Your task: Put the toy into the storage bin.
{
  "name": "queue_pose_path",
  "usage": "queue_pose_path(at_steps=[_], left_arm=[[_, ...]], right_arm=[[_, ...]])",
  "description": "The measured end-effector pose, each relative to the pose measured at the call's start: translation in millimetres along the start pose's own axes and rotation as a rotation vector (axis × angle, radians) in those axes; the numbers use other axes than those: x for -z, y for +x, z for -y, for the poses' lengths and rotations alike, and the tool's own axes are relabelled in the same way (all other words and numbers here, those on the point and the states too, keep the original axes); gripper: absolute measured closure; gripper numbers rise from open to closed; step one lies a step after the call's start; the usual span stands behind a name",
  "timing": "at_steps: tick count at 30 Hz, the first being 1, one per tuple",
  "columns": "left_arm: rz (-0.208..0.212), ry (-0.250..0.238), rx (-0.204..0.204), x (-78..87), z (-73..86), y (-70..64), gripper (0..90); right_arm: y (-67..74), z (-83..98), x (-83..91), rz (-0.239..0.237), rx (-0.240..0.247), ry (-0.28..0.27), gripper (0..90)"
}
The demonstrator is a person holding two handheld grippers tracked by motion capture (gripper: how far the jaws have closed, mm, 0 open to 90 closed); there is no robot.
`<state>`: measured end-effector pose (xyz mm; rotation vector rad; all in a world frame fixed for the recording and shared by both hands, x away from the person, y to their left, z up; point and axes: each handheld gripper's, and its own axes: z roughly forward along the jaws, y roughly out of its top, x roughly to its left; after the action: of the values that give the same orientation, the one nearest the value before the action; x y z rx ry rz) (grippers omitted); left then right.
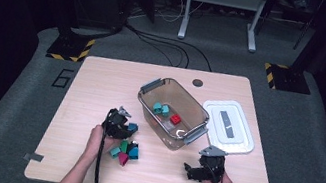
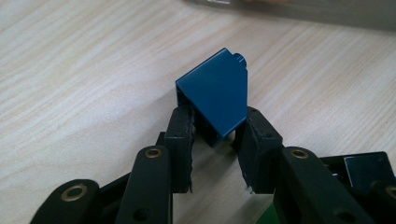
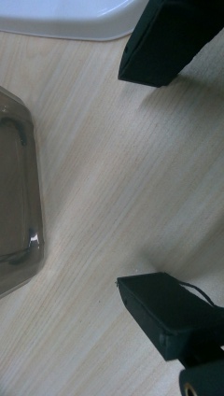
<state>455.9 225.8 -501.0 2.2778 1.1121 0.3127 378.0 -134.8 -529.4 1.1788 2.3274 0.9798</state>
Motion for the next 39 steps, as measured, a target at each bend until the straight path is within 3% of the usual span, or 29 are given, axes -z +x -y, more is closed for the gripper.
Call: queue_pose_path(at_steps=[12, 27, 39], left_arm=[[-0.010, 0.008, -0.009, 9.6, -2.6, 4.7, 67.3], [-0.017, -0.038, 0.006, 24.4, 4.9, 11.1, 67.4], [-0.030, -0.079, -0.016, 45.5, 0.6, 12.9, 67.5]], right_arm=[[-0.2, -0.1, 0.0, -0.001, 0.001, 0.002, 2.2], [-0.1, -0.1, -0.1, 0.001, 0.002, 0.001, 2.1], [-0.1, -0.2, -0.2, 0.001, 0.001, 0.002, 2.0]])
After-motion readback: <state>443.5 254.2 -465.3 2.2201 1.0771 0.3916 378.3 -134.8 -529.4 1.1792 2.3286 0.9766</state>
